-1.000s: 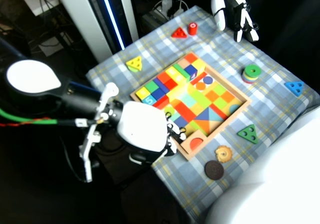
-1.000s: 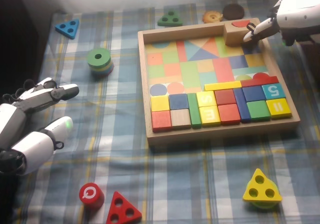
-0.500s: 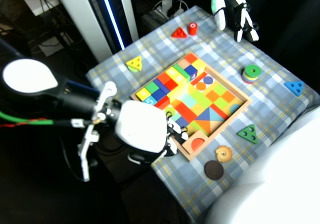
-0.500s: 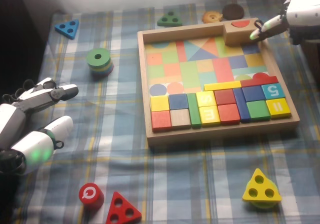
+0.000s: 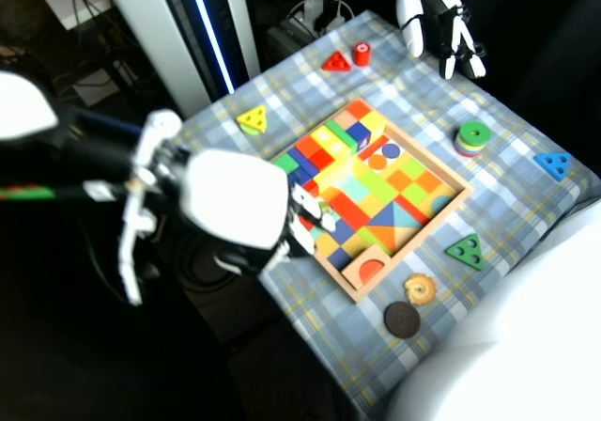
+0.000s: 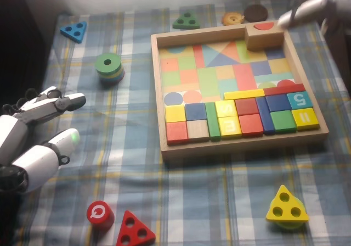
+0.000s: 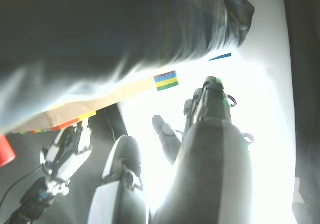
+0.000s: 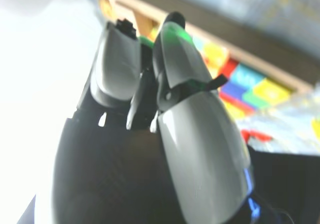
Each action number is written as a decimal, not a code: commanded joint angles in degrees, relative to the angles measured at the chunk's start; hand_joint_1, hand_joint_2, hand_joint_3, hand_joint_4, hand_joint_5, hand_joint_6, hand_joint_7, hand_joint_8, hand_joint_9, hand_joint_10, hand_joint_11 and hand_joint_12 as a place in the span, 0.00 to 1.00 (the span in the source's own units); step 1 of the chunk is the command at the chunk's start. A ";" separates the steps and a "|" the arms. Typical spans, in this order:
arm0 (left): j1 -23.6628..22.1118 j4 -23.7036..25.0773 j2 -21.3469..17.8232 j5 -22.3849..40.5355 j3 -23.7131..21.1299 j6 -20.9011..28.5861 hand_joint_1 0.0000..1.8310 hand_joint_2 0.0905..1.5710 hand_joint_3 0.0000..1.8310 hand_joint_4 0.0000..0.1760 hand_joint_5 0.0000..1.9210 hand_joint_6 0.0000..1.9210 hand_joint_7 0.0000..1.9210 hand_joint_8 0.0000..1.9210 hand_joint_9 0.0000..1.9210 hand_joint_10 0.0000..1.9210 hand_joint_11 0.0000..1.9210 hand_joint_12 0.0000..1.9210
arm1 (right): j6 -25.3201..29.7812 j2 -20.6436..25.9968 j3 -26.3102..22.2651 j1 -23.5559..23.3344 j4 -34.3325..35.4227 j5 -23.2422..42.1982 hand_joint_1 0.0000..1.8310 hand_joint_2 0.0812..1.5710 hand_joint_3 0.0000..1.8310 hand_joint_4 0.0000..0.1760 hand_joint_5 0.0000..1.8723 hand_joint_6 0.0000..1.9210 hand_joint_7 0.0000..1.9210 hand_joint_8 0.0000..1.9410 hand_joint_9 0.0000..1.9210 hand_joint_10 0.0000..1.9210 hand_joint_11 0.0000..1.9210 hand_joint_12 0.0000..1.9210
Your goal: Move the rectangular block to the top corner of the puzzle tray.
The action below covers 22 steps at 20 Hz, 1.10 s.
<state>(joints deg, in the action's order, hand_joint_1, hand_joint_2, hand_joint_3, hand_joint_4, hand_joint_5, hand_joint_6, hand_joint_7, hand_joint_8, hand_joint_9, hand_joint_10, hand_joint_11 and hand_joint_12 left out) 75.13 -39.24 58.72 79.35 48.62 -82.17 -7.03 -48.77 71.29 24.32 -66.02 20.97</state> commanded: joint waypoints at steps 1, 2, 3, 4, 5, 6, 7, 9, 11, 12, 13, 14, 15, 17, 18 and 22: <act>-0.04 1.67 -0.06 7.34 0.05 0.66 0.39 0.87 0.00 0.56 0.29 0.00 0.06 0.00 0.02 0.00 0.00 0.00 | -6.05 0.58 -0.98 0.96 7.59 2.18 0.82 0.74 0.00 0.00 0.15 0.00 0.68 1.00 0.77 1.00 0.80 1.00; 0.16 1.47 -0.08 7.53 0.06 0.70 0.39 0.87 0.00 0.52 0.29 0.00 0.06 0.00 0.02 0.00 0.00 0.00 | -13.75 1.38 -1.72 3.01 16.74 5.46 0.82 0.74 0.00 0.00 0.15 0.00 0.68 1.00 0.77 1.00 0.80 1.00; 0.22 1.33 -0.10 7.62 0.10 0.70 0.42 0.86 0.00 0.42 0.29 0.00 0.06 0.00 0.02 0.00 0.00 0.00 | -20.00 2.39 -2.66 5.76 25.92 7.99 0.82 0.74 0.00 0.00 0.14 0.00 0.69 1.00 0.78 1.00 0.81 1.00; 0.22 1.28 -0.15 7.74 0.13 0.70 0.42 0.86 0.00 0.47 0.29 0.00 0.06 0.00 0.02 0.00 0.00 0.00 | -25.10 3.46 -3.62 9.53 35.35 12.05 0.81 0.74 0.00 0.00 0.13 0.00 0.68 1.00 0.77 1.00 0.81 1.00; 0.20 1.22 -0.20 7.88 0.14 0.70 0.41 0.86 0.00 0.52 0.29 0.00 0.06 0.00 0.02 0.00 0.00 0.00 | -29.14 4.40 -4.91 14.42 43.75 16.96 0.81 0.75 0.00 0.00 0.13 0.00 0.68 1.00 0.78 1.00 0.81 1.00; 0.20 1.09 -0.20 7.96 0.13 0.70 0.42 0.86 0.00 0.54 0.29 0.00 0.06 0.00 0.02 0.00 0.00 0.00 | -32.38 4.79 -5.91 17.44 48.41 19.98 0.81 0.74 0.00 0.00 0.13 0.00 0.68 1.00 0.78 1.00 0.81 1.00; 0.20 0.86 -0.19 8.01 0.11 0.70 0.42 0.86 0.00 0.53 0.29 0.00 0.06 0.00 0.02 0.00 0.00 0.00 | -36.79 5.03 -7.39 19.89 53.05 22.89 0.81 0.74 0.00 0.00 0.12 0.00 0.66 1.00 0.76 1.00 0.79 1.00; 0.59 0.40 -0.24 8.73 -0.13 0.69 0.41 0.87 0.00 0.50 0.29 0.00 0.06 0.00 0.01 0.00 0.00 0.00 | -52.10 6.77 -14.15 26.61 65.13 31.83 0.80 0.75 0.00 0.00 0.14 0.01 0.66 1.00 0.76 1.00 0.79 1.00; 0.62 0.15 -0.17 8.94 -0.22 0.69 0.40 0.87 0.00 0.52 0.29 0.00 0.06 0.00 0.01 0.00 0.00 0.00 | -55.77 6.77 -15.98 29.13 68.37 35.25 0.82 0.75 0.00 0.00 0.15 0.01 0.68 1.00 0.77 1.00 0.80 1.00; 0.67 -0.01 -0.14 9.05 -0.30 0.69 0.42 0.87 0.00 0.53 0.29 0.00 0.06 0.00 0.01 0.00 0.00 0.00 | -58.44 6.27 -17.20 31.90 71.58 38.82 0.84 0.73 0.00 0.00 0.17 0.01 0.70 1.00 0.78 1.00 0.81 1.00; 0.69 -0.08 -0.13 9.12 -0.34 0.69 0.42 0.87 0.00 0.53 0.29 0.00 0.06 0.00 0.01 0.00 0.00 0.00 | -59.67 5.92 -17.78 33.70 73.48 41.12 0.84 0.73 0.00 0.00 0.17 0.01 0.70 1.00 0.78 1.00 0.81 1.00; 0.70 -0.20 -0.11 9.20 -0.39 0.69 0.39 0.87 0.00 0.67 0.28 0.00 0.06 0.00 0.01 0.00 0.00 0.00 | -61.52 5.53 -18.87 36.99 76.84 45.40 0.80 0.75 0.00 0.00 0.16 0.00 0.68 1.00 0.77 1.00 0.80 1.00; 0.70 -0.32 -0.11 9.27 -0.41 0.69 0.39 0.87 0.00 0.60 0.28 0.00 0.06 0.00 0.02 0.00 0.00 0.00 | -63.26 5.25 -20.04 40.07 80.04 49.33 0.82 0.74 0.00 0.00 0.15 0.00 0.68 1.00 0.77 1.00 0.80 1.00; 0.70 -0.46 -0.09 9.48 -0.42 0.69 0.39 0.87 0.00 0.61 0.29 0.00 0.06 0.00 0.02 0.00 0.00 0.00 | -69.20 4.70 -23.05 45.12 85.89 57.43 0.83 0.75 0.00 0.00 0.14 0.00 0.67 1.00 0.77 1.00 0.80 1.00; 0.70 -0.54 -0.06 9.60 -0.44 0.70 0.39 0.87 0.00 0.58 0.28 0.00 0.06 0.00 0.01 0.00 0.00 0.00 | -72.63 4.40 -24.47 46.73 88.04 60.09 0.83 0.74 0.00 0.00 0.14 0.00 0.67 1.00 0.77 1.00 0.80 1.00; 0.95 -1.13 0.39 10.16 -0.63 0.70 0.40 0.87 0.00 0.56 0.29 0.00 0.06 0.00 0.02 0.00 0.00 0.00 | -80.48 1.65 -27.07 48.19 92.27 64.07 0.79 0.77 0.01 0.00 0.19 0.01 0.67 1.00 0.76 1.00 0.79 1.00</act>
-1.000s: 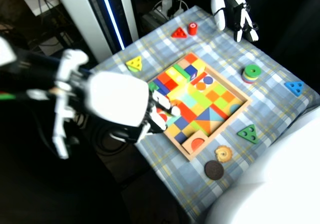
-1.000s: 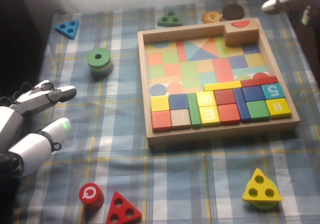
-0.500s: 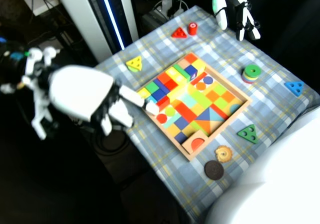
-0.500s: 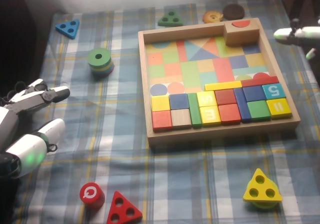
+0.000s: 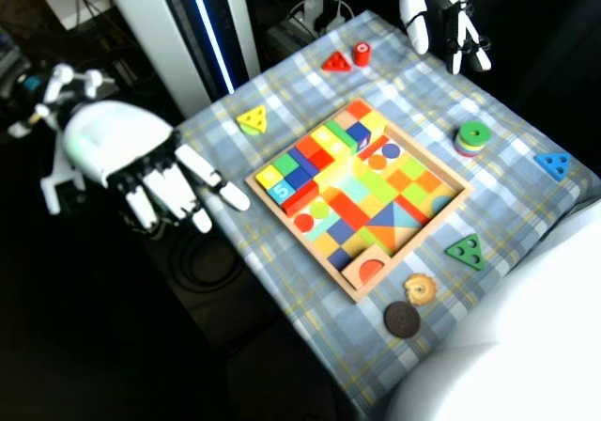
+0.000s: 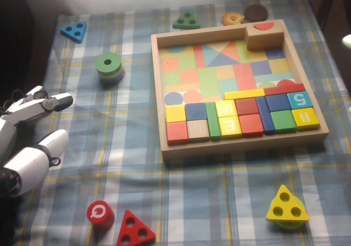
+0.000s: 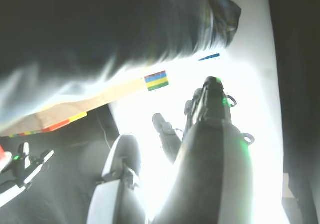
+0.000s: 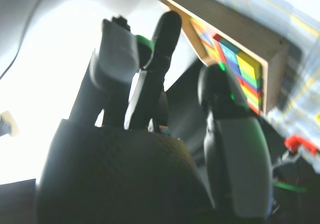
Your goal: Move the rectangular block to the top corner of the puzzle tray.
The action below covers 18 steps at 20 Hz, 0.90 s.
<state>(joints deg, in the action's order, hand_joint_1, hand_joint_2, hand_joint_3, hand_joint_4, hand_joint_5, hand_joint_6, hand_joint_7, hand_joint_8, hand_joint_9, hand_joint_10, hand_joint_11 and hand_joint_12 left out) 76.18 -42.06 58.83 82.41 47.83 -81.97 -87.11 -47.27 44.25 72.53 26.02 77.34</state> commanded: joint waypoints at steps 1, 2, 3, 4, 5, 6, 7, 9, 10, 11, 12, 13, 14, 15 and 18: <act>-0.08 1.67 0.35 7.16 0.15 0.50 0.40 0.87 0.00 0.56 0.29 0.00 0.06 0.00 0.02 0.00 0.00 0.00 | -0.39 -0.56 -0.02 0.02 0.78 8.43 0.79 0.77 0.01 0.00 0.19 0.01 0.67 1.00 0.76 1.00 0.79 1.00; -0.08 1.67 0.35 7.22 0.13 0.50 0.39 0.87 0.00 0.53 0.28 0.00 0.06 0.00 0.02 0.00 0.00 0.00 | -0.39 -1.45 -0.04 0.24 1.72 9.74 0.80 0.77 0.00 0.00 0.29 0.01 0.69 1.00 0.77 1.00 0.82 1.00; -0.08 1.65 0.36 7.33 0.09 0.50 0.39 0.87 0.00 0.49 0.29 0.00 0.06 0.00 0.02 0.00 0.00 0.00 | -0.39 -2.11 -0.11 0.47 2.31 10.74 0.79 0.77 0.00 0.00 0.32 0.01 0.71 1.00 0.78 1.00 0.82 1.00; -0.08 1.64 0.39 7.39 0.08 0.50 0.38 0.87 0.00 0.49 0.29 0.00 0.06 0.00 0.02 0.00 0.00 0.00 | -0.39 -2.51 -0.18 0.48 2.60 11.22 0.80 0.77 0.00 0.00 0.35 0.01 0.66 1.00 0.75 1.00 0.80 1.00; -0.04 1.56 0.44 7.55 0.07 0.50 0.38 0.87 0.00 0.43 0.29 0.00 0.06 0.00 0.02 0.00 0.00 0.00 | -0.39 -3.03 -0.31 0.54 3.05 11.79 0.80 0.78 0.00 0.00 0.36 0.01 0.61 1.00 0.72 1.00 0.77 1.00; -0.01 1.54 0.62 7.66 0.10 0.50 0.39 0.87 0.00 0.41 0.29 0.00 0.07 0.00 0.02 0.00 0.00 0.00 | -0.39 -3.56 -0.48 0.77 3.60 12.39 0.81 0.78 0.00 0.00 0.36 0.01 0.56 1.00 0.68 1.00 0.74 1.00; -0.01 1.54 0.76 7.73 0.15 0.50 0.40 0.87 0.00 0.33 0.30 0.00 0.07 0.00 0.02 0.00 0.00 0.00 | -0.39 -3.80 -0.59 0.96 3.87 12.76 0.80 0.77 0.00 0.00 0.37 0.01 0.55 1.00 0.67 1.00 0.72 1.00; -0.01 1.53 1.06 7.77 0.48 0.50 0.39 0.87 0.00 0.43 0.29 0.00 0.07 0.00 0.03 0.00 0.00 0.00 | -0.40 -4.30 -0.81 1.56 4.25 13.33 0.80 0.77 0.00 0.00 0.38 0.01 0.56 1.00 0.67 1.00 0.72 1.00; -0.01 1.52 1.28 7.75 0.76 0.73 0.39 0.86 0.00 0.49 0.29 0.00 0.07 0.00 0.03 0.00 0.00 0.00 | -0.40 -4.42 -0.99 2.04 4.49 13.48 0.81 0.77 0.00 0.00 0.40 0.00 0.53 1.00 0.64 1.00 0.69 1.00; -0.01 1.52 1.38 7.76 0.88 0.94 0.38 0.86 0.00 0.53 0.29 0.00 0.07 0.00 0.04 0.00 0.00 0.00 | -0.40 -4.48 -1.07 2.36 4.72 13.66 0.82 0.76 0.00 0.00 0.41 0.01 0.53 1.00 0.64 1.00 0.69 1.00; -0.01 1.53 1.43 7.79 0.95 1.03 0.38 0.86 0.00 0.46 0.30 0.00 0.08 0.00 0.04 0.01 0.00 0.00 | -0.40 -4.69 -1.13 2.75 5.07 14.02 0.81 0.76 0.00 0.00 0.41 0.01 0.53 1.00 0.64 1.00 0.69 1.00; -0.01 1.53 1.48 7.78 1.03 1.04 0.38 0.86 0.00 0.55 0.29 0.00 0.07 0.00 0.04 0.01 0.00 0.00 | -0.40 -5.02 -1.11 2.97 5.54 14.45 0.82 0.76 0.00 0.00 0.41 0.00 0.55 1.00 0.65 1.00 0.69 1.00; -0.01 1.53 1.56 7.71 1.14 1.06 0.38 0.86 0.00 0.56 0.30 0.00 0.08 0.00 0.04 0.01 0.00 0.00 | -0.40 -5.40 -1.05 3.02 6.12 14.97 0.82 0.76 0.00 0.00 0.42 0.00 0.56 1.00 0.67 1.00 0.69 1.00; -0.02 1.53 1.67 7.71 1.22 1.18 0.37 0.87 0.00 0.61 0.29 0.00 0.07 0.00 0.04 0.00 0.00 0.00 | -0.40 -5.79 -0.99 3.09 6.74 15.37 0.83 0.76 0.00 0.00 0.42 0.00 0.61 1.00 0.71 1.00 0.73 1.00; -0.02 1.53 1.71 7.76 1.24 1.19 0.39 0.86 0.00 0.69 0.29 0.00 0.07 0.00 0.03 0.00 0.00 0.00 | -0.40 -6.52 -0.95 3.10 7.43 15.82 0.84 0.76 0.00 0.00 0.39 0.00 0.66 1.00 0.78 1.00 0.80 1.00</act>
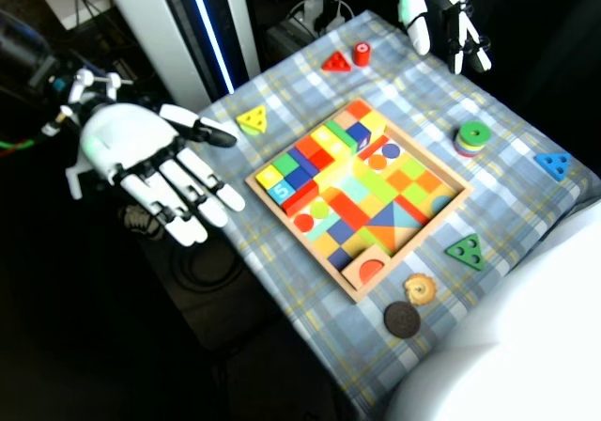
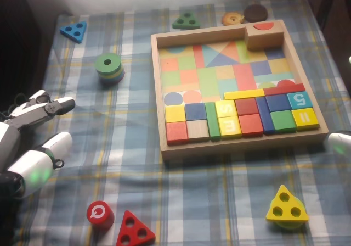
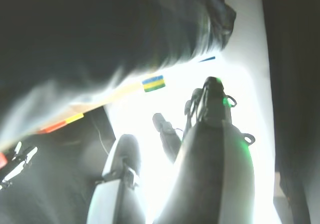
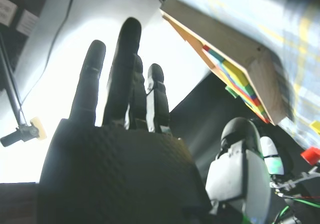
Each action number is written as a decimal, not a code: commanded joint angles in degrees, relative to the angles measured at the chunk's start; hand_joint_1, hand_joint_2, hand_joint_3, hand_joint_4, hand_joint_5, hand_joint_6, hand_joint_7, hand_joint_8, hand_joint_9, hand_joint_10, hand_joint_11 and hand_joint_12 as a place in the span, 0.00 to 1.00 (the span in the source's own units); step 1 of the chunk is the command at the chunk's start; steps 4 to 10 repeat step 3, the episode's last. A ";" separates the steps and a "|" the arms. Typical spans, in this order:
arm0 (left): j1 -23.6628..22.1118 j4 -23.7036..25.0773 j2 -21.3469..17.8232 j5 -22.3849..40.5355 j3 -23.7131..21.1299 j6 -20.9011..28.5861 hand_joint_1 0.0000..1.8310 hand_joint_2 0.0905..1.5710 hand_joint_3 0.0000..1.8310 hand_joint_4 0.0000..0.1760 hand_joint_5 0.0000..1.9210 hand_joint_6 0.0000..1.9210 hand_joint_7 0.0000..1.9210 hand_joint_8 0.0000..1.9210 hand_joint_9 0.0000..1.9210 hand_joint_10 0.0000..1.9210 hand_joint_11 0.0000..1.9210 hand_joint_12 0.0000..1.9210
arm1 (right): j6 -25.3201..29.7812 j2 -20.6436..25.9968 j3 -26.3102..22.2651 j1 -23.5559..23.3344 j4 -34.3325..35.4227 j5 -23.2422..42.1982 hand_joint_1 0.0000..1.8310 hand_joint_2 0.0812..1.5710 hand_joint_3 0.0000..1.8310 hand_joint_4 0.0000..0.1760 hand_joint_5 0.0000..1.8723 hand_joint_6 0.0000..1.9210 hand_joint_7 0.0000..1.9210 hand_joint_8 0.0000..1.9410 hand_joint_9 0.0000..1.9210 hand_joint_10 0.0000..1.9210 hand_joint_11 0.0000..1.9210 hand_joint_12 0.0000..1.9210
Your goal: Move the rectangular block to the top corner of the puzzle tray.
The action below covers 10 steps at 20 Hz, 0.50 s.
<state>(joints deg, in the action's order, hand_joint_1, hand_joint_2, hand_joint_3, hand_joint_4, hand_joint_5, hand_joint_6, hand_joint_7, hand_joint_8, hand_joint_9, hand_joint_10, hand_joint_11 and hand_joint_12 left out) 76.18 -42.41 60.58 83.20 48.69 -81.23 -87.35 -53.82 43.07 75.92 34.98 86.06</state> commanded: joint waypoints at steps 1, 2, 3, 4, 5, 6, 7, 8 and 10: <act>-0.02 1.88 0.01 7.16 0.38 0.45 0.40 0.86 0.00 0.66 0.29 0.00 0.07 0.00 0.02 0.00 0.00 0.00 | -0.16 -0.17 0.32 -0.28 -1.45 7.13 0.78 0.77 0.00 0.00 0.38 0.00 0.66 1.00 0.79 1.00 0.80 1.00; -0.02 1.88 0.03 7.28 0.39 0.47 0.40 0.86 0.00 0.65 0.29 0.00 0.06 0.00 0.02 0.00 0.00 0.00 | -0.15 -0.33 0.41 -0.29 -1.40 7.13 0.74 0.77 0.00 0.00 0.36 0.00 0.66 1.00 0.79 1.00 0.80 1.00; -0.02 1.88 0.02 7.37 0.39 0.52 0.41 0.86 0.00 0.55 0.29 0.00 0.07 0.00 0.02 0.00 0.00 0.00 | -0.15 -0.57 0.54 -0.31 -1.27 7.13 0.70 0.78 0.01 0.00 0.33 0.00 0.65 1.00 0.78 1.00 0.79 1.00; -0.02 1.88 0.02 7.37 0.39 0.52 0.41 0.86 0.00 0.55 0.29 0.00 0.07 0.00 0.02 0.00 0.00 0.00 | -0.15 -0.57 0.54 -0.31 -1.27 7.13 0.70 0.78 0.01 0.00 0.33 0.00 0.65 1.00 0.78 1.00 0.79 1.00; -0.02 1.88 0.02 7.37 0.39 0.52 0.41 0.86 0.00 0.55 0.29 0.00 0.07 0.00 0.02 0.00 0.00 0.00 | -0.15 -0.57 0.54 -0.31 -1.27 7.13 0.70 0.78 0.01 0.00 0.33 0.00 0.65 1.00 0.78 1.00 0.79 1.00; -0.02 1.88 0.02 7.37 0.39 0.52 0.41 0.86 0.00 0.55 0.29 0.00 0.07 0.00 0.02 0.00 0.00 0.00 | -0.15 -0.57 0.54 -0.31 -1.27 7.13 0.70 0.78 0.01 0.00 0.33 0.00 0.65 1.00 0.78 1.00 0.79 1.00; -0.02 1.88 0.02 7.37 0.39 0.52 0.41 0.86 0.00 0.55 0.29 0.00 0.07 0.00 0.02 0.00 0.00 0.00 | -0.15 -0.57 0.54 -0.31 -1.27 7.13 0.70 0.78 0.01 0.00 0.33 0.00 0.65 1.00 0.78 1.00 0.79 1.00; -0.02 1.88 0.02 7.37 0.39 0.52 0.41 0.86 0.00 0.55 0.29 0.00 0.07 0.00 0.02 0.00 0.00 0.00 | -0.15 -0.57 0.54 -0.31 -1.27 7.13 0.70 0.78 0.01 0.00 0.33 0.00 0.65 1.00 0.78 1.00 0.79 1.00; -0.02 1.88 0.02 7.37 0.39 0.52 0.41 0.86 0.00 0.55 0.29 0.00 0.07 0.00 0.02 0.00 0.00 0.00 | -0.15 -0.57 0.54 -0.31 -1.27 7.13 0.70 0.78 0.01 0.00 0.33 0.00 0.65 1.00 0.78 1.00 0.79 1.00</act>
